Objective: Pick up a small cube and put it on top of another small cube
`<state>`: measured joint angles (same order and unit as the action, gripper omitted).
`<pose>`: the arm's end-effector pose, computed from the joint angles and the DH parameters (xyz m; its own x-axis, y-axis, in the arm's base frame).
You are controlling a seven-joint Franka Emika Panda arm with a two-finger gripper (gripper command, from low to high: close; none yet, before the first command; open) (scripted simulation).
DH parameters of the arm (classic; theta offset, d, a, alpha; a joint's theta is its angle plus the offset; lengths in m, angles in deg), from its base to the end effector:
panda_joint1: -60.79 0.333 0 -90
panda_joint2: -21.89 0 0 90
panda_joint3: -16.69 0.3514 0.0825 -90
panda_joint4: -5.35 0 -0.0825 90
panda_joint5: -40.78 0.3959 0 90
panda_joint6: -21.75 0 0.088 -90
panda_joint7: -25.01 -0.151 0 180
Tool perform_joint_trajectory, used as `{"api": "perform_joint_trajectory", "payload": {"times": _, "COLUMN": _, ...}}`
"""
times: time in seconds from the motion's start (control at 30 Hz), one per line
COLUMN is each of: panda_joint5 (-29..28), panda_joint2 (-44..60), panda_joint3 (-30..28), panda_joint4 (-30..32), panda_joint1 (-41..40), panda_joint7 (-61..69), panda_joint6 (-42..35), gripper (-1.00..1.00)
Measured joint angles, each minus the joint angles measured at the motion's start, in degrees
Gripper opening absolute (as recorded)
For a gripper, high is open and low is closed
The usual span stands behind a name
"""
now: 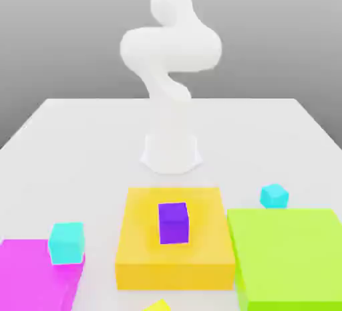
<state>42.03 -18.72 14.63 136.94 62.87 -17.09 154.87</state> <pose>0.3979 -0.0034 0.6761 0.5563 -0.6875 0.4668 -0.4910 -0.7252 -0.4827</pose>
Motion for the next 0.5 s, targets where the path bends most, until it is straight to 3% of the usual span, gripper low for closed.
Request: {"api": "perform_joint_trajectory", "payload": {"times": 0.5, "panda_joint5": 9.67, "panda_joint2": 31.61, "panda_joint3": -8.46, "panda_joint4": -1.18, "panda_joint1": 8.04, "panda_joint7": 24.02, "panda_joint6": 8.0, "gripper": 0.0}}
